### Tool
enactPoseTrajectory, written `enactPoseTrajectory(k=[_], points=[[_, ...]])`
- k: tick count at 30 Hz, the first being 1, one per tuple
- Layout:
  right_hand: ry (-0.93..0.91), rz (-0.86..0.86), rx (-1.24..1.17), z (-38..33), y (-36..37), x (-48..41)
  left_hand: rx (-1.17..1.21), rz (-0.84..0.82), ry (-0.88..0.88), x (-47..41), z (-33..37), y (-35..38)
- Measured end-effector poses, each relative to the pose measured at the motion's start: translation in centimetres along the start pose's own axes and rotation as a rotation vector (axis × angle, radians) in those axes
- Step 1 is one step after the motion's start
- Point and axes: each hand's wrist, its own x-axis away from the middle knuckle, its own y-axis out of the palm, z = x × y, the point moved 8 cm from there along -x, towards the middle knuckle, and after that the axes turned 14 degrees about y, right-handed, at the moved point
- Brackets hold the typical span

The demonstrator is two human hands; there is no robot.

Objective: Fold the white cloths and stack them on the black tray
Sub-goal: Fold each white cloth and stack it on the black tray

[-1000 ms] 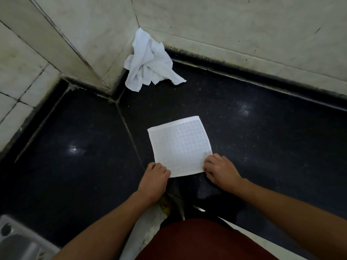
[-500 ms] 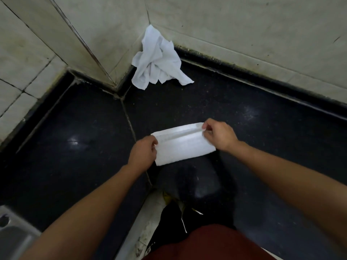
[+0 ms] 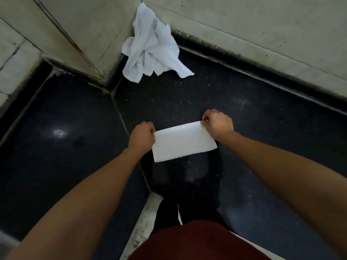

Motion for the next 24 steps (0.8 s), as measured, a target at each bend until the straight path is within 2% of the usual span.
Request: enactPoseTrajectory(k=[3, 5, 6, 8, 10, 13, 16, 20, 24], points=[[-0.037, 0.081, 0.014, 0.4, -0.4, 1.0, -0.068, 0.031, 0.020, 0.5, 0.3, -0.1], [-0.092, 0.135, -0.057, 0.1, -0.9, 2.6, -0.103, 0.070, 0.103, 1.4, 1.3, -0.4], [-0.132, 0.127, -0.107, -0.3, -0.8, 3.7, -0.108, 0.067, 0.163, 2.0, 2.2, -0.2], [-0.174, 0.007, -0.190, -0.9, 0.5, 6.0, -0.106, -0.009, 0.275, 3.7, 4.0, 0.9], [-0.118, -0.140, -0.206, -0.1, 2.4, 7.5, -0.125, -0.140, 0.323, 5.5, 5.0, 2.7], [0.040, -0.151, -0.193, 2.9, 3.4, 7.4, -0.148, -0.245, 0.263, 7.2, 3.9, 4.2], [0.157, -0.116, -0.177, 4.6, 2.7, 6.4, -0.111, -0.210, 0.234, 7.4, 2.9, 4.0], [0.197, -0.055, -0.111, 3.9, 1.7, 5.6, -0.110, -0.177, 0.267, 7.3, 3.0, 4.0], [0.291, 0.004, -0.082, 2.7, 0.8, 4.7, -0.242, -0.039, 0.344, 7.0, 2.9, 2.6]])
